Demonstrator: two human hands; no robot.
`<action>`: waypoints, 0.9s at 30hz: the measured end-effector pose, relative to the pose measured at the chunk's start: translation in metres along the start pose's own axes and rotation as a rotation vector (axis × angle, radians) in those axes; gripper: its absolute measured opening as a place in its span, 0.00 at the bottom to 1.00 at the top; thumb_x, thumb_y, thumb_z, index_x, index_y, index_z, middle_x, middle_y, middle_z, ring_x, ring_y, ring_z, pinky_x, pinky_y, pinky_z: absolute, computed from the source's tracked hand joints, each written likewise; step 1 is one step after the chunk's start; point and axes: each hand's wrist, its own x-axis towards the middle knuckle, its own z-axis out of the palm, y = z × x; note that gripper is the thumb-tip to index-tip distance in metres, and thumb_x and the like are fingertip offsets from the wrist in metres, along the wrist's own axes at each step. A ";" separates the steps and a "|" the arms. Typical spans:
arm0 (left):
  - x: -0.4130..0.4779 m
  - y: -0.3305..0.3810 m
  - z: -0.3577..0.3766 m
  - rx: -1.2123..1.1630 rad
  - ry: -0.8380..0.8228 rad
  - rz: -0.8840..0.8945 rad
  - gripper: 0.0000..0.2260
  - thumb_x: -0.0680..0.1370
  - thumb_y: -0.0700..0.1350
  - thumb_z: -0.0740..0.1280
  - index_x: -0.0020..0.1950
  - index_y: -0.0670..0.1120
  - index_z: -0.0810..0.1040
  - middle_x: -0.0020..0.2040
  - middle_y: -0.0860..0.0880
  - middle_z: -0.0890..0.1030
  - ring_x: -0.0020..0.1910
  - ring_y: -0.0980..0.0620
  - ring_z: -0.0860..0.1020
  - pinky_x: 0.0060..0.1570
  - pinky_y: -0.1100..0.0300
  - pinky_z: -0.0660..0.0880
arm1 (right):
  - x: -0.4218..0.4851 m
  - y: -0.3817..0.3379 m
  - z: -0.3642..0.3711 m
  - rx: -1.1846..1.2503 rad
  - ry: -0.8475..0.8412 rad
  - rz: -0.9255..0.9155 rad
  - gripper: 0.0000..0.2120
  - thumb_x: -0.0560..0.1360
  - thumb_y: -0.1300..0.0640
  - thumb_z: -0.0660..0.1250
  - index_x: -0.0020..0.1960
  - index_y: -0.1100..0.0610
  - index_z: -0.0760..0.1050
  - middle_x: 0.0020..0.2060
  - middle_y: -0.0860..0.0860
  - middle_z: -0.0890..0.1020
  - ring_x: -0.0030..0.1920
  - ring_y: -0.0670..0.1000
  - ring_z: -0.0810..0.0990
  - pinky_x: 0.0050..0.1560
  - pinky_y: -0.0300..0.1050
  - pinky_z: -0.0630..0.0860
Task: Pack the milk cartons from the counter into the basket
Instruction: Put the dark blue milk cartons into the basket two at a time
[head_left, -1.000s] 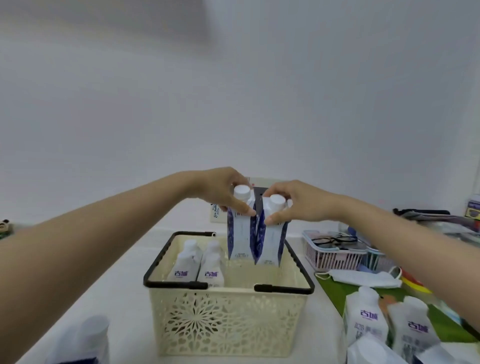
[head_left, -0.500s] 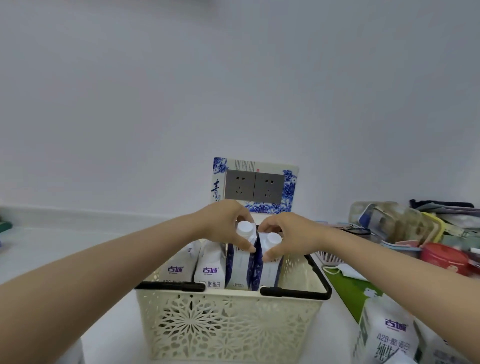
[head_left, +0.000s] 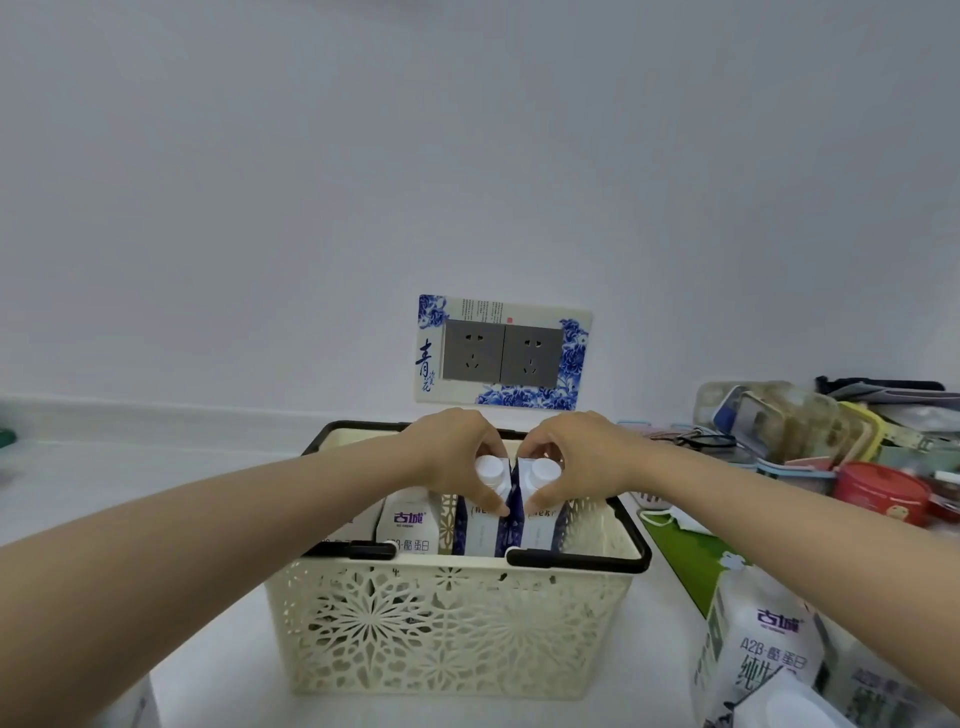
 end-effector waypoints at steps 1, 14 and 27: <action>0.000 0.001 0.000 0.004 0.000 0.002 0.26 0.64 0.59 0.77 0.57 0.50 0.80 0.51 0.53 0.83 0.46 0.53 0.76 0.49 0.54 0.77 | 0.000 0.000 -0.001 0.006 -0.012 -0.005 0.27 0.66 0.41 0.75 0.61 0.51 0.76 0.49 0.43 0.78 0.45 0.44 0.72 0.45 0.38 0.65; 0.003 -0.004 -0.005 -0.096 -0.003 -0.004 0.25 0.67 0.54 0.77 0.61 0.46 0.78 0.56 0.51 0.80 0.48 0.55 0.75 0.44 0.66 0.69 | -0.004 0.001 0.002 0.091 -0.012 0.029 0.26 0.67 0.45 0.75 0.61 0.51 0.75 0.48 0.44 0.78 0.46 0.45 0.74 0.45 0.38 0.67; -0.072 -0.025 -0.071 -0.309 0.048 -0.116 0.19 0.74 0.52 0.71 0.63 0.46 0.78 0.59 0.49 0.81 0.56 0.53 0.78 0.57 0.61 0.73 | -0.035 -0.048 -0.053 0.658 0.016 0.079 0.18 0.75 0.45 0.68 0.63 0.50 0.76 0.59 0.43 0.79 0.61 0.45 0.76 0.62 0.41 0.70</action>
